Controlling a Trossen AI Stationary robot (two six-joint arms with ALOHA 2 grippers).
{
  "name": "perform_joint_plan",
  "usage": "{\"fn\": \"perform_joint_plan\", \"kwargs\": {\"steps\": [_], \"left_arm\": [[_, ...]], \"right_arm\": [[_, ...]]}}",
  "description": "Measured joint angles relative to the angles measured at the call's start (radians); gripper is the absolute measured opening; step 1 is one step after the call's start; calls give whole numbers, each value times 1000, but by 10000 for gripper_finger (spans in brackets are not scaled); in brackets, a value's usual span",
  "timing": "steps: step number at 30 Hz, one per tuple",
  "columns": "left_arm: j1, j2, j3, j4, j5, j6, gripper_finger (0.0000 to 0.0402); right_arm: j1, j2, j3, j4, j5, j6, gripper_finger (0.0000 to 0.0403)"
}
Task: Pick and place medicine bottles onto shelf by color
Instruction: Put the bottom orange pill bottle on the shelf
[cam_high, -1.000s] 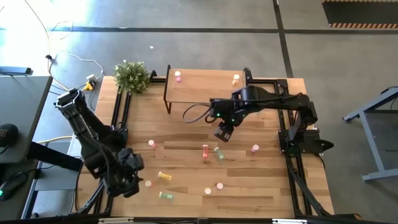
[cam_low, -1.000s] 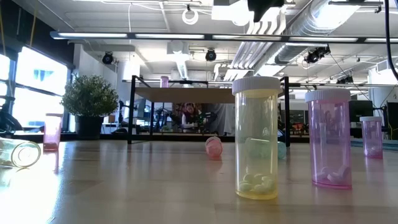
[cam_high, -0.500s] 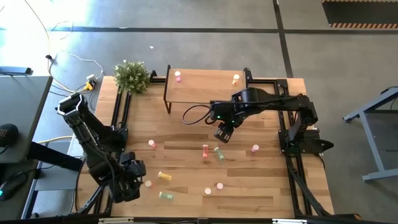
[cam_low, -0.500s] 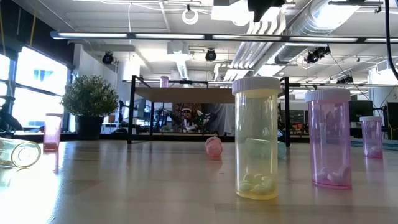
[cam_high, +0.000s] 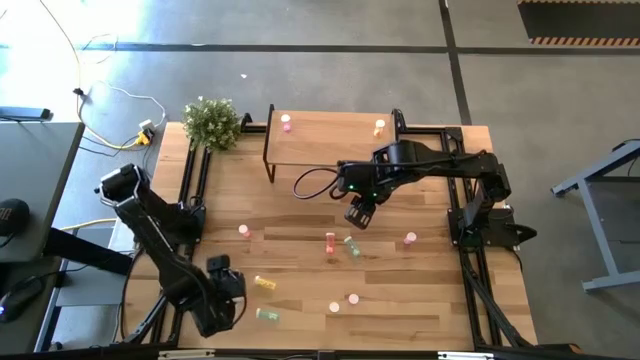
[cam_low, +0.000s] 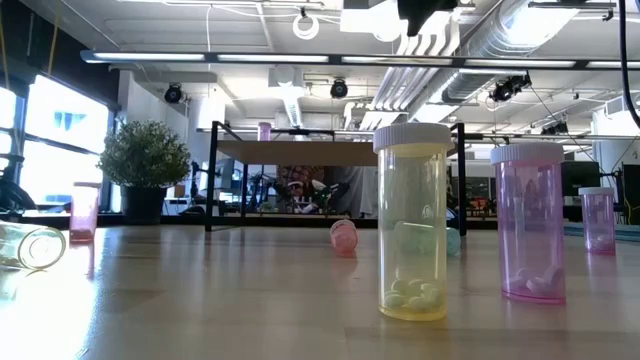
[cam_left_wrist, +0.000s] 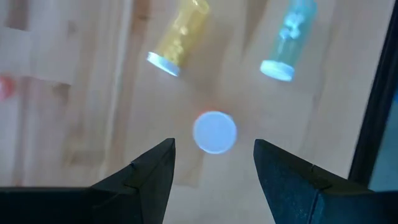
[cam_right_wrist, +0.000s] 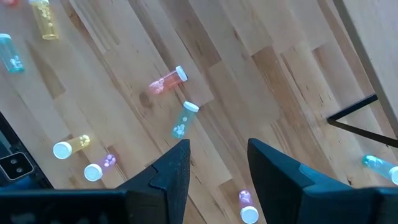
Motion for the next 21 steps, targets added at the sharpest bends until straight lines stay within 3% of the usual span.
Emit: {"fn": "perform_joint_plan", "kwargs": {"steps": [21], "left_arm": [[48,98,0,35,60,108,203]], "right_arm": [[0,0,0,0,0,0,152]]}}
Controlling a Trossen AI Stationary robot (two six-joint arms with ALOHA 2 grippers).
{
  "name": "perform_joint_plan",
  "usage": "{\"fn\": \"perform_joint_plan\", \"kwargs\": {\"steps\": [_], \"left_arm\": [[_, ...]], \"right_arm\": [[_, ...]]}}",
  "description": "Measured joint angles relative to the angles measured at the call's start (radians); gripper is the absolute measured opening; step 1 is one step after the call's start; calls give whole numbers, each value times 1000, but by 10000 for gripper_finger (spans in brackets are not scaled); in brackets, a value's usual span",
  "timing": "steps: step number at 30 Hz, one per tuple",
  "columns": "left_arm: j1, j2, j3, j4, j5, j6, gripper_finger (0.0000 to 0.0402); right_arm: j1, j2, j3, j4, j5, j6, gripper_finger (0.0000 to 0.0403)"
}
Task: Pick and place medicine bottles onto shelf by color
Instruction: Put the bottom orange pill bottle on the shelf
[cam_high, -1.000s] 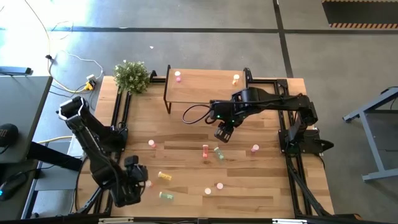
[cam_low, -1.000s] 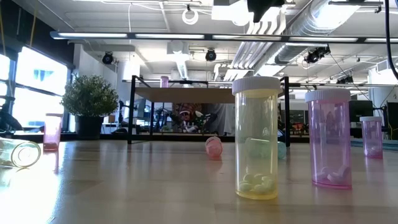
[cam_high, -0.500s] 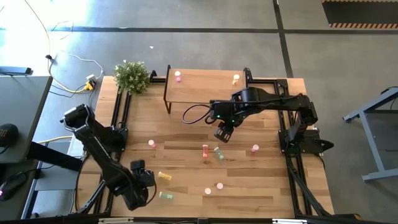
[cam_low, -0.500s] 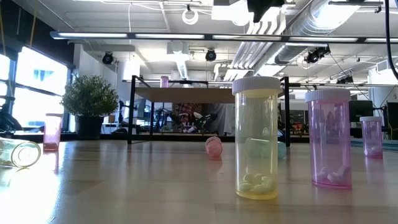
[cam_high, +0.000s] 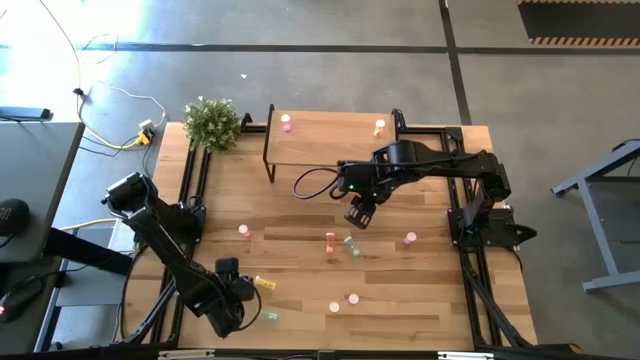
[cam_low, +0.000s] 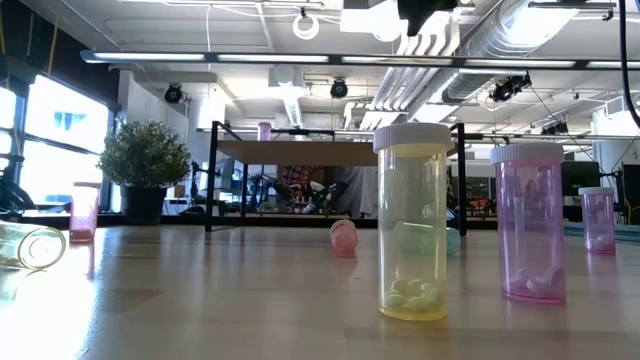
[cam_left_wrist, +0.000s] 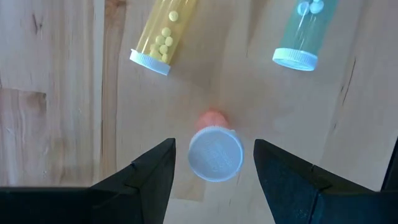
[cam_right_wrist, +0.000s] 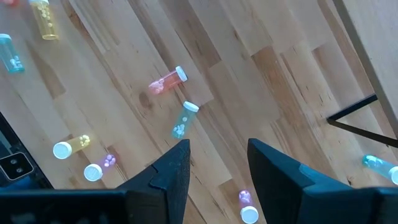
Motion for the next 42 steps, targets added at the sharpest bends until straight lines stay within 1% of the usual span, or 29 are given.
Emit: {"fn": "perform_joint_plan", "kwargs": {"steps": [5,9,23,28,34,37,42], "left_arm": [[0,0,0,6,-4,0,177],[0,0,0,19,-30,-1,158],[0,0,0,18,-25,-2,112],[1,0,0,18,-13,-4,112],[36,-16,0,20,64,13,115],[76,-45,5,20,75,51,113],[172,-127,8,17,59,118,115]], "right_arm": [[0,0,0,0,0,0,152],[0,0,0,0,0,0,152],[0,0,0,0,0,0,152],[0,0,0,0,0,0,152],[-4,0,0,0,0,0,152],[-10,0,0,0,0,0,152],[-27,-6,0,0,0,-35,152]]}}
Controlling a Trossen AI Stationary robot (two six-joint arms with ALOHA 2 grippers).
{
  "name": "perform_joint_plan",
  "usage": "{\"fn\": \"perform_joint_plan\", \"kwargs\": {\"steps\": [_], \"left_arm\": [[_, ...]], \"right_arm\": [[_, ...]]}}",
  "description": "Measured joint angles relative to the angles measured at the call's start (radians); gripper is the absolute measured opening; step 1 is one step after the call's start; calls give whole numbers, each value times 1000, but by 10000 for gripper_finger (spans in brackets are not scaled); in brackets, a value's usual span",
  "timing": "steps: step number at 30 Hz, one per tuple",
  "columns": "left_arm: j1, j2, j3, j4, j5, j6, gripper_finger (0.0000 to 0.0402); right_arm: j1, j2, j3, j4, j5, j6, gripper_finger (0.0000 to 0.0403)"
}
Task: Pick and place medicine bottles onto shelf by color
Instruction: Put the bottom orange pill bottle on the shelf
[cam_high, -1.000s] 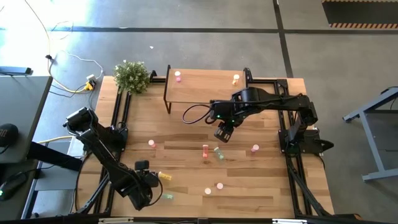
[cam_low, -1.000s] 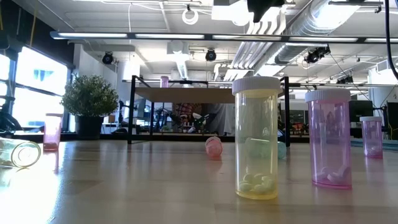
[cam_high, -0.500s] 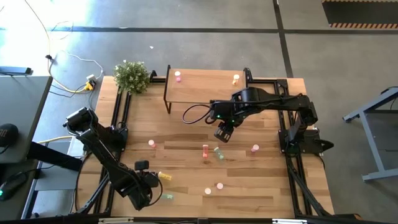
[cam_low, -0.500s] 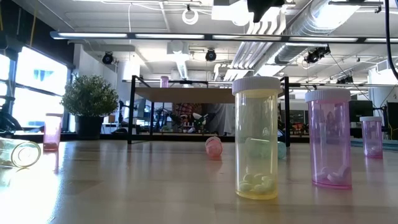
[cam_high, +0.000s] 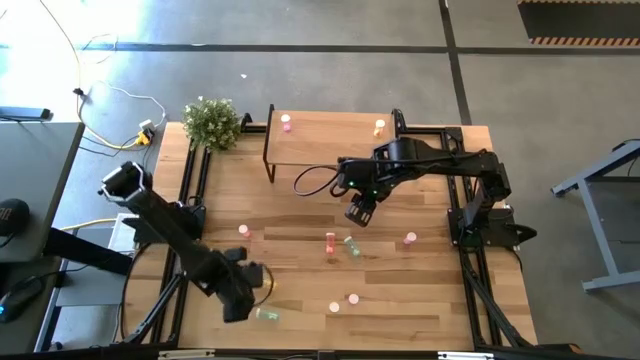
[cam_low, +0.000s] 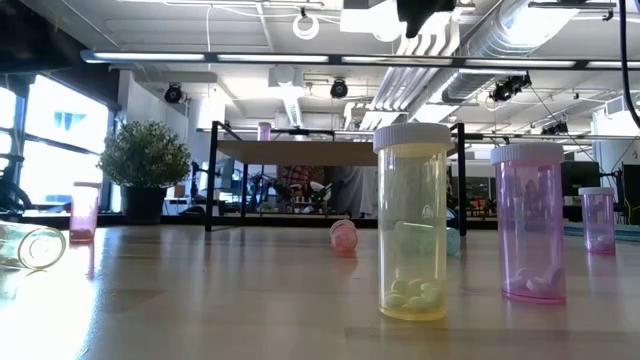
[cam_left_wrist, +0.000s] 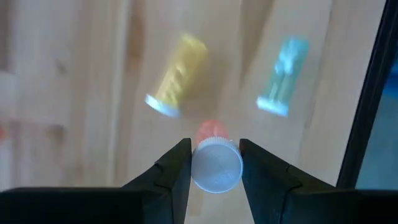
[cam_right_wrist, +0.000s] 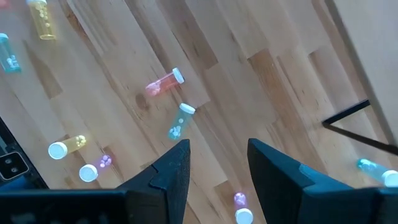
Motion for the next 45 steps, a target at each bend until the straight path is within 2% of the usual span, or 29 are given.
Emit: {"fn": "perform_joint_plan", "kwargs": {"steps": [9,20,27,35,45], "left_arm": [[243,-180,0,1,-36,208,115],[664,-295,8,12,-37,567,115],[895,-287,117,16,-5,777,115],[1110,-223,296,8,9,917,116],[1262,-33,614,-90,13,991,116]], "right_arm": [[-74,-66,0,0,87,-52,152],[-223,-117,0,4,103,-110,152],[-323,-117,0,17,114,-185,152],[-432,-117,0,24,148,-211,152],[-516,-117,0,51,147,-236,152]]}}
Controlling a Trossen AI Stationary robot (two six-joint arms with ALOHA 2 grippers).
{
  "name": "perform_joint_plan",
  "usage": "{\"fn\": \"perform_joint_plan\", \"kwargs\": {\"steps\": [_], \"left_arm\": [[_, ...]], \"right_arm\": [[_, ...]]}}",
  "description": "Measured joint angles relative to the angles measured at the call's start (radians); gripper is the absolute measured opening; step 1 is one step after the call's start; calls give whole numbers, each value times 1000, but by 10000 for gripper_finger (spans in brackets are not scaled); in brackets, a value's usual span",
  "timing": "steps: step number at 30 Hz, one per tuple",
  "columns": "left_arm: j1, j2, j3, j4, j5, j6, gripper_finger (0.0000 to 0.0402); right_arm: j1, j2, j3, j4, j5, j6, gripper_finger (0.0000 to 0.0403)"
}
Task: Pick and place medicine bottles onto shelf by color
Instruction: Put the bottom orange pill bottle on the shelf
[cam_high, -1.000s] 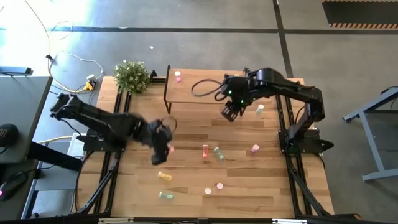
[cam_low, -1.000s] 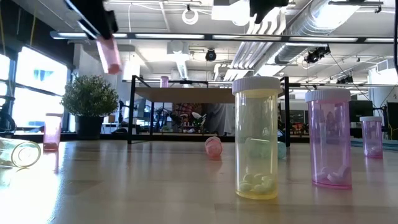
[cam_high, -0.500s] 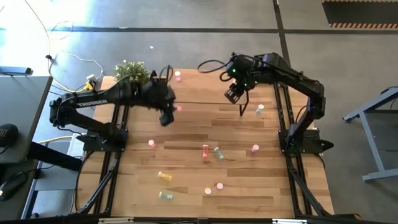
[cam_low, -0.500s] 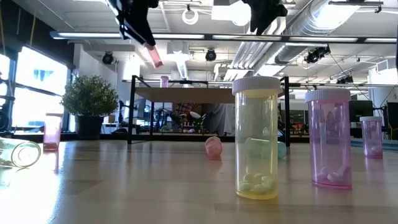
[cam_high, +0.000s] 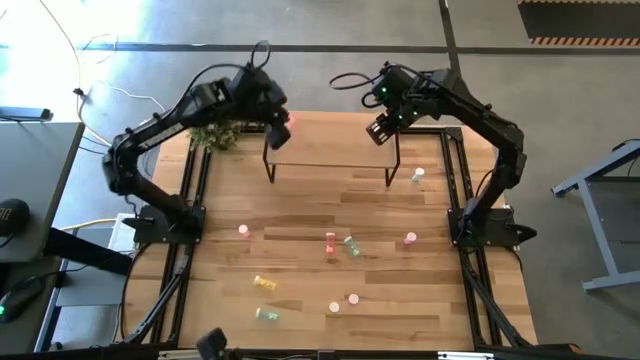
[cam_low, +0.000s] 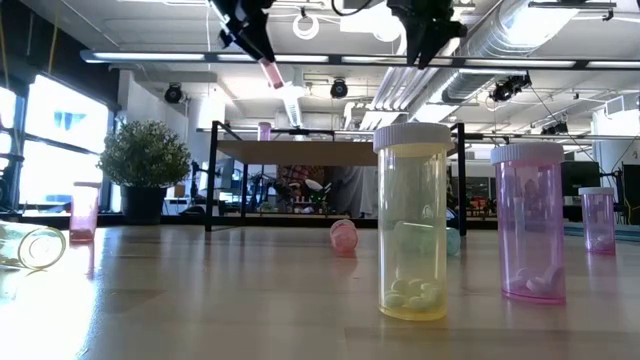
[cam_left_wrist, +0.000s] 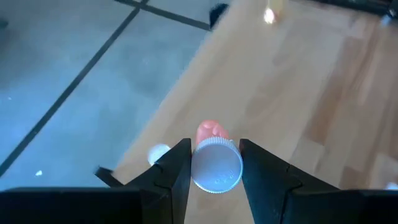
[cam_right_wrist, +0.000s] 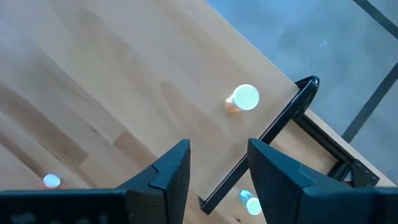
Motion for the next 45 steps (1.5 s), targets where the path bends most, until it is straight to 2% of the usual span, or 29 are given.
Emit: {"fn": "perform_joint_plan", "kwargs": {"steps": [10,15,28,45], "left_arm": [[45,252,333,-143,64,-1,116],[45,354,424,-211,70,13,115],[42,510,461,-269,108,71,115],[44,561,455,-274,61,129,115]], "right_arm": [[-29,0,0,19,0,-26,152],[-28,0,0,25,-1,-26,152],[-28,0,0,25,-3,4,152],[-28,0,0,42,-1,8,152]]}}
